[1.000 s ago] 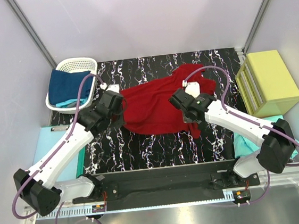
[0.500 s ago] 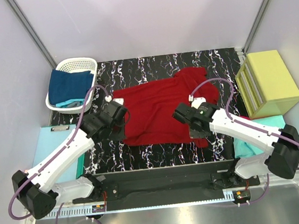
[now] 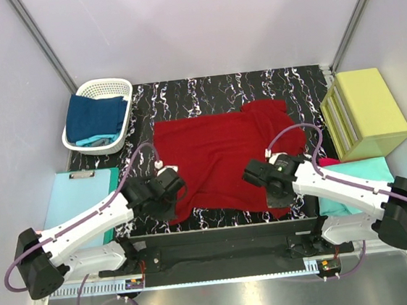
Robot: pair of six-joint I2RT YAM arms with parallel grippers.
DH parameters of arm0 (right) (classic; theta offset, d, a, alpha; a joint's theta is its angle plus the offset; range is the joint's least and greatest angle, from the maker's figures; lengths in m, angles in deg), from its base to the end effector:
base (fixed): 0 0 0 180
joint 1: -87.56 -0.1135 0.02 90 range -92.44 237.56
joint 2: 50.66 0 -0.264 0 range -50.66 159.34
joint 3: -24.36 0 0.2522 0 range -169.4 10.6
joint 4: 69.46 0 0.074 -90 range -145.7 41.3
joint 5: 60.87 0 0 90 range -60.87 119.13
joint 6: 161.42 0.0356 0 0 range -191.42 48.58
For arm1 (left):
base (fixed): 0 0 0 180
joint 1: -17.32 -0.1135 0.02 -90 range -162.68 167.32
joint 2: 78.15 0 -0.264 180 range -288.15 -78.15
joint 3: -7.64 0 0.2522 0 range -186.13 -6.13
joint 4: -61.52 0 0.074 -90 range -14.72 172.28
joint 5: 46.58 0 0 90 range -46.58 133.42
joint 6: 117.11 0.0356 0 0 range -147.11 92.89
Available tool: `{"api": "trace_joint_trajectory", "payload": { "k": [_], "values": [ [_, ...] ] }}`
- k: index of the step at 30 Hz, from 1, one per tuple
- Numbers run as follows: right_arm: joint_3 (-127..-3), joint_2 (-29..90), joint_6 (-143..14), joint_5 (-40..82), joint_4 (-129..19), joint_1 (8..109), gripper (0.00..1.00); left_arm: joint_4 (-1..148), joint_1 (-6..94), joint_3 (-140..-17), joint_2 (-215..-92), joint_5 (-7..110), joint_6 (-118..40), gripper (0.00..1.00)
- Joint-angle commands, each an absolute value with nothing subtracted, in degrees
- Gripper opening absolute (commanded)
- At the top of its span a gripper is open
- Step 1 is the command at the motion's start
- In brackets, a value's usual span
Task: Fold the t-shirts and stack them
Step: Flatten out the tshirt
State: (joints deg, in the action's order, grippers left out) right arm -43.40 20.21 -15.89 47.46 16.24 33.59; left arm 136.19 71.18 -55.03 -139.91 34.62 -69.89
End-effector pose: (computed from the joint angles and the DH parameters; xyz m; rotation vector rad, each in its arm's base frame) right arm 0.1194 0.1451 0.2415 0.0437 2.8582 -0.2419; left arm 0.1092 -0.1404 0.2453 0.2427 2.8249 -0.1571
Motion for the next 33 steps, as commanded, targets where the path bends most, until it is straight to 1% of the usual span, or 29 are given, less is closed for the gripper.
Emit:
{"api": "trace_joint_trajectory", "payload": {
  "k": [1,7,8,9,10,12,13,14,15,16,17,18,19,20,21,22,24,26,27,28,29,30,32,33],
  "values": [
    [-40.8,17.3,-11.1,44.0,19.4,31.1,0.0,135.8,74.0,-53.0,-137.4,36.8,-75.4,0.0],
    [-39.9,15.6,-9.5,44.5,19.4,29.0,0.0,135.8,76.9,-51.8,-136.7,35.6,-77.6,0.0],
    [-40.8,15.2,-10.3,45.2,18.9,28.9,0.0,135.9,77.2,-53.1,-136.6,34.7,-77.6,0.06],
    [-41.7,15.0,-11.6,46.4,18.7,28.9,0.06,136.1,77.6,-54.1,-136.6,32.2,-77.6,0.15],
    [-42.9,14.9,-12.3,50.0,18.7,28.9,0.25,136.4,77.6,-55.3,-136.4,30.9,-77.3,0.27],
    [-47.7,15.1,-14.5,54.2,18.4,28.9,0.44,136.7,77.6,-60.0,-136.9,26.6,-76.0,0.41],
    [-49.7,15.3,-15.2,58.6,18.4,29.0,0.65,136.8,77.6,-61.8,-137.2,24.9,-75.3,0.54],
    [-54.2,16.1,-17.3,60.7,18.4,28.9,0.74,137.4,77.6,-66.2,-138.3,21.6,-73.5,0.6],
    [-56.7,16.7,-18.7,62.9,18.5,29.0,0.81,137.5,77.3,-68.6,-139.1,19.9,-72.3,0.65],
    [-59.3,17.7,-20.2,66.5,17.9,30.0,0.87,137.5,76.9,-71.1,-141.1,18.1,-70.8,0.76],
    [-63.8,19.7,-24.0,67.9,17.3,31.1,0.93,137.3,76.1,-75.6,-142.2,16.5,-67.7,0.79],
    [-65.8,21.0,-26.0,68.8,16.6,32.8,0.94,136.6,73.1,-77.5,-143.4,15.2,-65.8,0.8],
    [-67.3,22.1,-28.3,67.9,13.4,38.0,0.95,135.6,70.8,-79.0,-145.4,15.5,-63.7,0.81],
    [-68.4,23.6,-33.0,67.3,10.7,40.5,0.95,132.1,68.5,-80.8,-146.3,16.2,-59.8,0.8],
    [-68.7,24.1,-34.8,66.7,8.0,43.3,0.94,129.9,63.2,-81.3,-147.0,19.0,-58.1,0.8],
    [-68.5,25.0,-37.1,64.0,0.9,48.3,0.93,127.9,60.7,-82.2,-148.8,20.7,-55.5,0.79],
    [-68.5,27.0,-41.4,60.4,-4.8,54.0,0.86,121.4,54.1,-83.0,-151.0,24.2,-53.6,0.75],
    [-71.1,32.6,-44.1,57.4,-10.2,59.8,0.8,117.1,50.1,-85.9,-156.5,26.6,-51.4,0.7],
    [-73.0,34.9,-44.6,56.7,-11.0,61.2,0.76,116.5,47.1,-87.6,-159.0,26.9,-51.2,0.69],
    [-75.2,40.0,-45.0,56.8,-11.1,62.4,0.74,116.4,45.6,-91.7,-164.6,27.9,-50.3,0.68],
    [-79.6,42.5,-45.0,57.2,-10.8,63.8,0.71,116.4,44.4,-94.2,-167.4,29.7,-49.8,0.66],
    [-81.8,44.9,-44.9,57.2,-10.6,64.6,0.65,116.4,43.2,-96.4,-170.1,29.8,-49.3,0.65],
    [-87.3,50.6,-45.4,58.0,-11.2,65.4,0.6,117.1,42.3,-102.5,-177.6,30.5,-47.8,0.65],
    [-88.9,52.2,-45.6,58.0,-12.6,66.1,0.54,117.6,41.7,-104.7,-182.0,30.4,-47.3,0.65]
  ]
}}
